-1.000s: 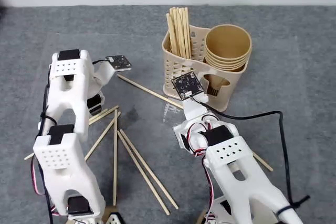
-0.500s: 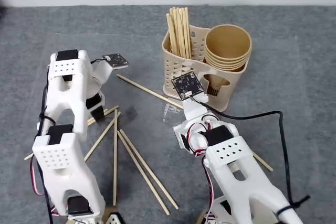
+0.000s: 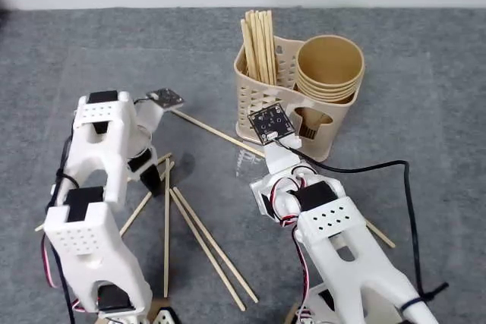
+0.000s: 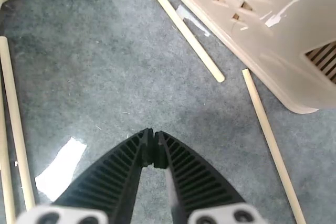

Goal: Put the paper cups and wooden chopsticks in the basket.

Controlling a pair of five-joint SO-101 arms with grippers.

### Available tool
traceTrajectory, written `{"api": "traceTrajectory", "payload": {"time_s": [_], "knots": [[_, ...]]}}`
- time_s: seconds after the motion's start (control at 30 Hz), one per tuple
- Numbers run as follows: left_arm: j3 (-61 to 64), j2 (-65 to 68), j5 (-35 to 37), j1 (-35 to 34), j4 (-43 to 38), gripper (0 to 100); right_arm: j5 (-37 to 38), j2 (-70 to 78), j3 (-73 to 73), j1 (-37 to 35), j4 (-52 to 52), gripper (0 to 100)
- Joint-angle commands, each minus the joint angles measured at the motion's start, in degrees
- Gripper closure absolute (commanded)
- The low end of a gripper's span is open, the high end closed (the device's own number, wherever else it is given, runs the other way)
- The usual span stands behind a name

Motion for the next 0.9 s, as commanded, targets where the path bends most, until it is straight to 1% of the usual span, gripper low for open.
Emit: {"api": "traceTrajectory", "payload": {"time_s": [0.0, 0.2, 0.4, 0.63, 0.67, 0.77, 0.87], "knots": [[0.6, -3.0, 1.6, -0.6, -5.4, 75, 0.1, -2.1, 0.1, -0.2, 0.0, 99.0], [0.7, -2.9, 1.8, -0.2, -7.2, 75, 0.1, -2.1, 0.1, -0.2, 0.0, 99.0], [0.3, -3.0, 1.8, -0.5, -7.4, 75, 0.1, -2.1, 0.1, -0.2, 0.0, 99.0], [2.8, -2.9, 1.3, -0.2, -7.4, 76, 0.1, -2.2, 0.1, -0.1, 0.0, 99.0], [3.3, -2.9, 0.5, -0.2, -7.4, 78, 0.1, -2.2, 0.1, -0.1, 0.0, 99.0], [5.6, -2.9, -3.8, 0.4, -7.0, 87, 0.1, -2.3, 0.1, 0.0, 0.1, 99.0], [7.1, -2.9, -4.3, 1.1, -6.9, 94, 0.1, -2.3, 0.1, 0.0, 0.1, 99.0]]}}
